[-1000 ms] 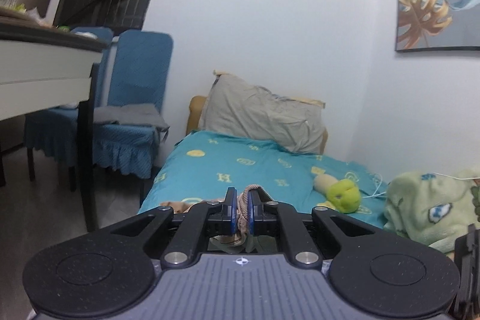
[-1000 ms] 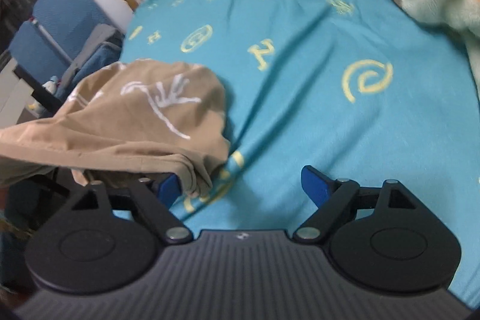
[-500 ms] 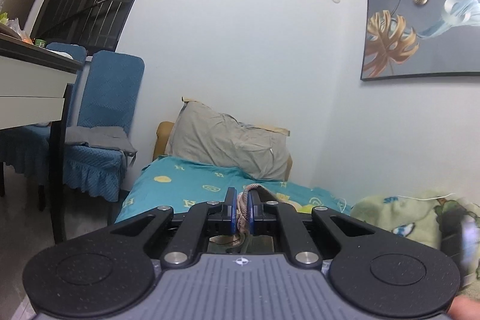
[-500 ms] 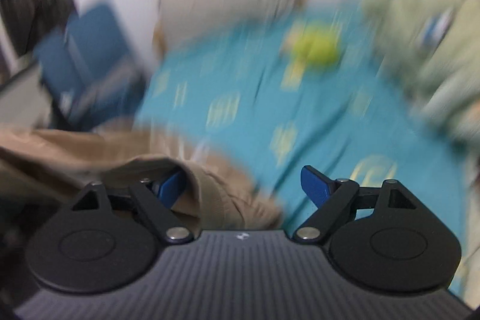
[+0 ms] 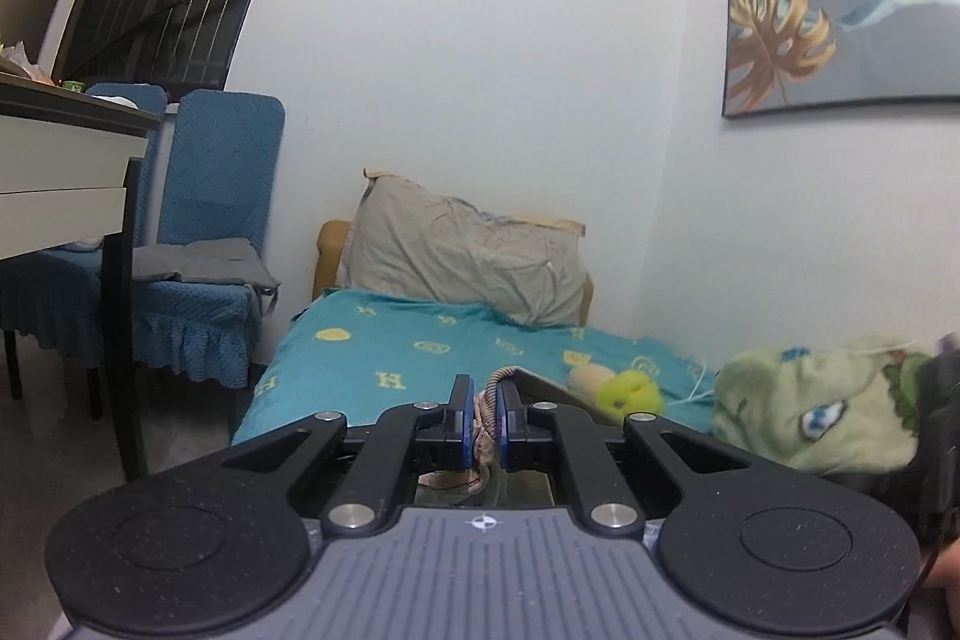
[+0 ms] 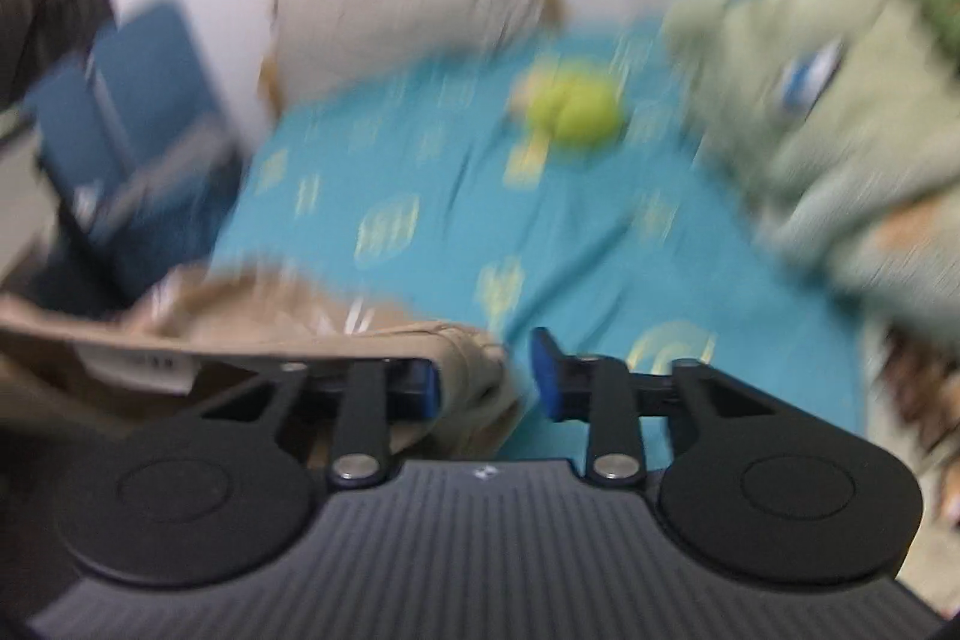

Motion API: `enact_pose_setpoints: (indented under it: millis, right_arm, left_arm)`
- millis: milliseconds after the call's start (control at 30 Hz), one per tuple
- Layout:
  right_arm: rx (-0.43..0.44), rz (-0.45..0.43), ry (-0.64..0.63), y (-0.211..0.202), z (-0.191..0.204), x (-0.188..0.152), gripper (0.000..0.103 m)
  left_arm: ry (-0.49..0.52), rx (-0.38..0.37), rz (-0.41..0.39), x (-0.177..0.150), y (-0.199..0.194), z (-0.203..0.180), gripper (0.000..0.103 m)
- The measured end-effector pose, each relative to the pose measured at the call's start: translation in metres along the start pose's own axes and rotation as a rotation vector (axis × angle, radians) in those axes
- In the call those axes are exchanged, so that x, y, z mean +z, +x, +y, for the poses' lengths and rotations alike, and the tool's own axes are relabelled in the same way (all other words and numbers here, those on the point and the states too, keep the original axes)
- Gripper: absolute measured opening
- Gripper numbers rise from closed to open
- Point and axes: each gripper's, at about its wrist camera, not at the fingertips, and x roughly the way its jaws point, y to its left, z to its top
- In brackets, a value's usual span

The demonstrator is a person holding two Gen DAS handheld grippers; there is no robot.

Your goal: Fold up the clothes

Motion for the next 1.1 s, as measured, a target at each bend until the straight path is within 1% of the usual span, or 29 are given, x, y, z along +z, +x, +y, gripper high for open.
enact_pose_setpoints:
  millis: [67,100,167,233,267,300,333,367,433,500,533,600,667,733,800,833,867,900,967,1067,1100]
  right_arm:
    - [0.035,0.115,-0.045,0.018,0.008,-0.01,0.033]
    - [0.034,0.146,-0.058,0.024,0.012,-0.015,0.034]
    - [0.033,0.205,-0.085,0.035,0.02,-0.023,0.038]
    - [0.033,0.255,-0.123,0.045,0.023,-0.027,0.037]
    - [0.024,0.266,-0.132,0.048,0.023,-0.028,0.037]
    - [-0.01,0.235,-0.108,0.044,0.019,-0.027,0.035]
    - [-0.036,0.197,-0.078,0.038,0.015,-0.024,0.029]
    - [-0.03,0.137,-0.031,0.028,0.008,-0.018,0.011]
    - [0.013,0.043,0.031,0.01,0.0,-0.006,0.01]
    - [0.064,-0.044,0.073,-0.006,-0.005,0.003,0.009]
    - [0.084,-0.063,0.074,-0.011,-0.006,0.007,0.009]
    - [0.125,-0.071,0.071,-0.016,-0.005,0.01,0.009]
    - [0.16,-0.064,0.071,-0.019,-0.003,0.01,0.009]
    - [0.184,-0.053,0.072,-0.017,0.0,0.008,0.009]
    - [0.205,-0.04,0.08,-0.016,-0.001,0.01,0.009]
    - [0.211,-0.038,0.086,-0.014,-0.002,0.011,0.009]
    - [0.218,-0.036,0.093,-0.012,-0.003,0.013,0.009]
    - [0.228,-0.033,0.104,-0.013,-0.005,0.013,0.009]
    - [0.251,-0.029,0.129,-0.015,-0.008,0.014,0.009]
    - [0.273,-0.039,0.15,-0.019,-0.01,0.016,0.01]
    - [0.277,-0.048,0.159,-0.02,-0.012,0.017,0.01]
  left_arm:
    - [-0.013,0.005,0.0,0.0,0.001,0.003,0.008]
    - [-0.021,0.005,-0.002,0.0,0.001,0.004,0.008]
    - [-0.038,-0.002,-0.014,0.001,-0.001,0.006,0.008]
    - [-0.041,-0.001,-0.013,0.002,-0.001,0.007,0.008]
    - [-0.035,0.007,-0.006,0.002,0.001,0.006,0.008]
    - [-0.028,0.016,0.004,0.0,0.002,0.006,0.008]
    - [-0.023,0.018,0.019,-0.001,0.004,0.006,0.008]
    - [-0.019,0.019,0.034,-0.003,0.006,0.006,0.008]
    - [-0.013,0.022,0.069,-0.005,0.011,0.008,0.008]
    - [-0.015,0.023,0.124,-0.011,0.018,0.011,0.009]
    - [-0.016,0.024,0.152,-0.013,0.022,0.013,0.01]
    - [-0.017,0.012,0.234,-0.022,0.031,0.017,0.011]
    - [-0.02,-0.007,0.332,-0.032,0.041,0.022,0.018]
    - [-0.026,-0.022,0.425,-0.045,0.05,0.025,0.018]
    - [-0.011,-0.043,0.509,-0.057,0.058,0.024,0.026]
    - [0.005,-0.052,0.535,-0.062,0.061,0.023,0.031]
    - [0.033,-0.048,0.543,-0.067,0.062,0.019,0.037]
    - [0.063,-0.042,0.549,-0.072,0.062,0.014,0.041]
    - [0.133,-0.03,0.559,-0.081,0.065,0.002,0.055]
    - [0.231,-0.009,0.565,-0.092,0.07,-0.014,0.061]
    - [0.255,0.04,0.563,-0.096,0.072,-0.018,0.063]
